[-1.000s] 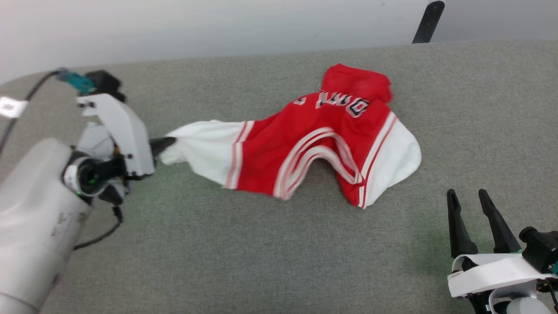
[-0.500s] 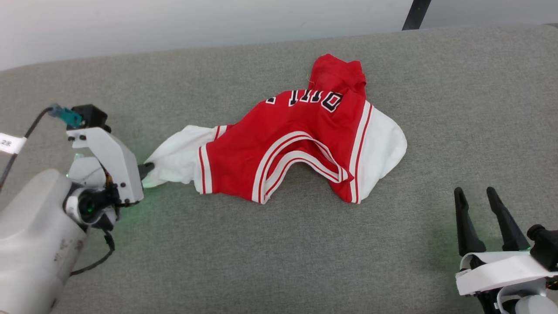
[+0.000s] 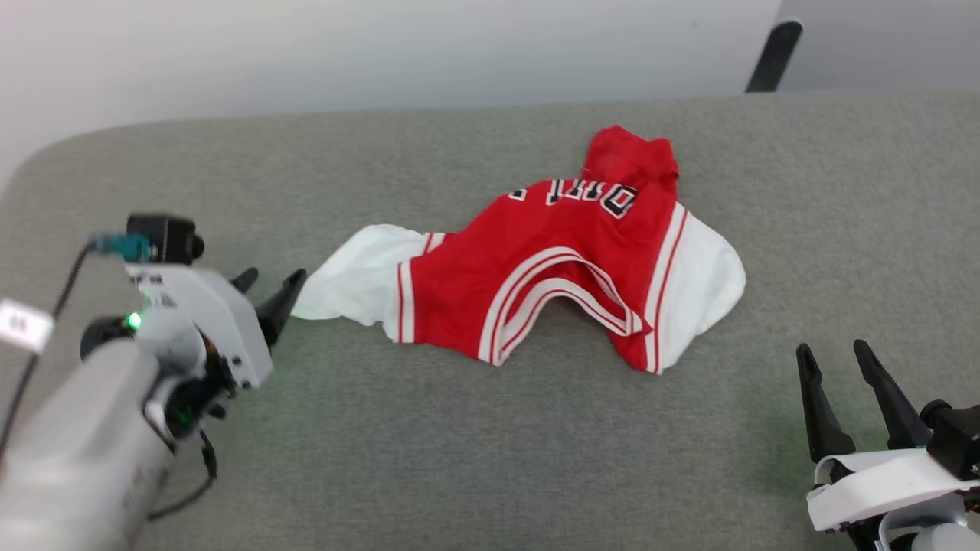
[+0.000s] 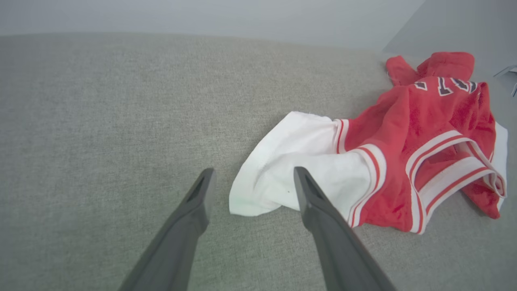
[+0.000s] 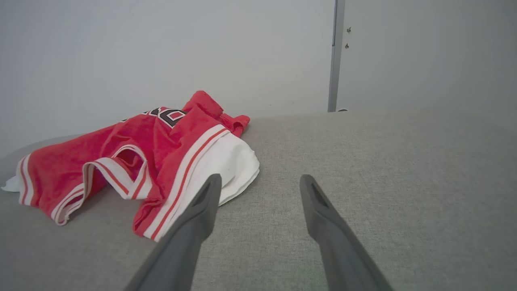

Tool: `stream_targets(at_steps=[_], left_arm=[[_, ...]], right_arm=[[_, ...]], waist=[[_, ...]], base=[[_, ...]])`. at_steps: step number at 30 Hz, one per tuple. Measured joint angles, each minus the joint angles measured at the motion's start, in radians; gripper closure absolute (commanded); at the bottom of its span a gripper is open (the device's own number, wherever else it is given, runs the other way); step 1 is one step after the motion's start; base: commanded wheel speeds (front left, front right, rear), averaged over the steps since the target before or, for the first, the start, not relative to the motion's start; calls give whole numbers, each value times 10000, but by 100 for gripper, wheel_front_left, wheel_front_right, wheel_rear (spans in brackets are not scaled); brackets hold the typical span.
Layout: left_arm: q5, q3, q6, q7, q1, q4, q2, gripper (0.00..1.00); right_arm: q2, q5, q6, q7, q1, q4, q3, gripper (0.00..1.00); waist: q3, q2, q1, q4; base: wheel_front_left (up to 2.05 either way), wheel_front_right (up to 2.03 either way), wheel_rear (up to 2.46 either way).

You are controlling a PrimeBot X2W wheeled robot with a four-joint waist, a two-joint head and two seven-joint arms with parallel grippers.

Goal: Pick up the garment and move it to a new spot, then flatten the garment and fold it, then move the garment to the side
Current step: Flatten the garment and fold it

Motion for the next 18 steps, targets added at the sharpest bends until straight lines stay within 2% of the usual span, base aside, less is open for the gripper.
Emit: stream_targets(at_steps=[2, 8, 14, 18], left_arm=[[176, 31, 33, -757, 383, -190, -42, 0], [675, 29, 531, -2794, 1699, -727, -326, 0], [1030, 378, 1473, -4075, 3019, -1519, -692, 0], [1756, 1208, 2199, -4178, 4078, -2894, -1080, 0]], right_arm=[[-92, -2, 0, 0, 2, 65, 36, 0], [-332, -6, 0, 90, 30, 176, 98, 0], [-792, -81, 0, 755, 189, 198, 669, 0], [-1791, -113, 0, 1925, -106, 159, 1703, 0]], waist=[[-114, 0, 0, 128], [-432, 0, 0, 530], [-682, 0, 0, 953], [-723, 0, 0, 1247]], base=[[0, 0, 0], [0, 0, 0], [0, 0, 0], [0, 0, 0]])
